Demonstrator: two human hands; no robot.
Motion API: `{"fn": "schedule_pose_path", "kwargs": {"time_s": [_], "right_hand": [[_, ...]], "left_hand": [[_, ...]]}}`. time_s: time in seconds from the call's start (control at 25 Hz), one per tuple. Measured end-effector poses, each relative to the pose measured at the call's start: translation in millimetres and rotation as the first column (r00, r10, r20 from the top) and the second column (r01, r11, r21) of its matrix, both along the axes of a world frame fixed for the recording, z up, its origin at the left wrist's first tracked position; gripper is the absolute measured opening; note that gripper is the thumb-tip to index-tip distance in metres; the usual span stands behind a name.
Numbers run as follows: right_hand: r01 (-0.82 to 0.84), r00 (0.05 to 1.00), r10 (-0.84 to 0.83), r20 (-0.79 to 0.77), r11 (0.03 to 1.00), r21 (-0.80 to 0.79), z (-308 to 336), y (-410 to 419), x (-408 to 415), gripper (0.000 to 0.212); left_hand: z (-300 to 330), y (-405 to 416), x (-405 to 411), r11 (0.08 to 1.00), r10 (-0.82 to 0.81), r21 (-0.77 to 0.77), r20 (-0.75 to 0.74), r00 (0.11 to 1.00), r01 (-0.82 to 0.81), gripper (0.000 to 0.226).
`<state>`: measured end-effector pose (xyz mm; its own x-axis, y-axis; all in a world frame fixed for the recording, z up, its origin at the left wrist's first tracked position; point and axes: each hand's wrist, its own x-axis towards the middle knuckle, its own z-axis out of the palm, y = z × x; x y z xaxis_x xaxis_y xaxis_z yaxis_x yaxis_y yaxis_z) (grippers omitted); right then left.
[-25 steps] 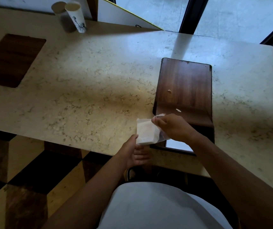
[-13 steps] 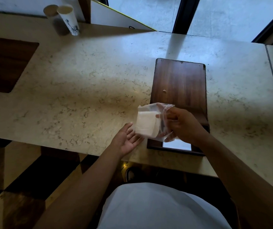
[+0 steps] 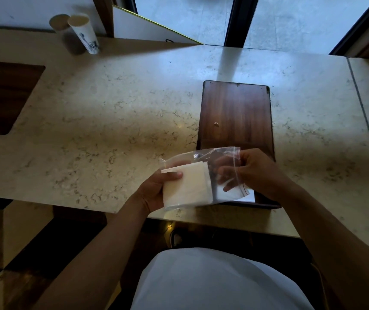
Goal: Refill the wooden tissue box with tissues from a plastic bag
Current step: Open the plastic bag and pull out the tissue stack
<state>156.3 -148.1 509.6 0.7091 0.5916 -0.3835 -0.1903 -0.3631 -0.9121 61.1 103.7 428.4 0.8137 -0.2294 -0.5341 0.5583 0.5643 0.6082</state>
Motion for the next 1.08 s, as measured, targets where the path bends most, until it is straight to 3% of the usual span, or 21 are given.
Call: {"fn": "schedule_pose_path", "kwargs": {"time_s": [0.12,0.2,0.4,0.64,0.8,1.08], "right_hand": [[-0.003,0.996,0.003,-0.094,1.0,-0.004,-4.1,-2.9,-1.0,0.012],[-0.045,0.992,0.042,-0.117,0.999,-0.02,-5.1,-3.8,-1.9,0.022],[0.001,0.989,-0.004,-0.148,1.0,-0.022,-6.6,2.9,-7.3,0.029],[0.053,0.985,-0.063,-0.162,0.996,-0.067,-19.5,17.1,-16.5,0.033],[0.094,0.98,-0.099,-0.175,0.995,-0.04,-23.5,21.5,-21.2,0.021],[0.098,0.981,-0.096,-0.171,0.995,0.004,-25.7,17.2,-18.0,0.031]], "left_hand": [[2.6,-3.2,-3.0,1.0,-0.015,0.016,0.035,0.999,0.015,0.035],[5.3,-4.2,-4.1,0.999,-0.015,0.034,0.034,0.999,0.014,0.036],[9.4,-9.1,-3.2,0.991,-0.008,0.132,0.01,1.0,0.007,0.064],[12.9,-12.6,-2.6,0.993,-0.056,0.109,0.094,0.994,0.045,0.042],[15.7,-11.7,-3.6,0.991,-0.049,0.13,0.075,0.996,0.039,0.047],[11.8,-4.6,-5.8,0.996,0.003,0.089,0.011,1.0,-0.004,0.047]]}}
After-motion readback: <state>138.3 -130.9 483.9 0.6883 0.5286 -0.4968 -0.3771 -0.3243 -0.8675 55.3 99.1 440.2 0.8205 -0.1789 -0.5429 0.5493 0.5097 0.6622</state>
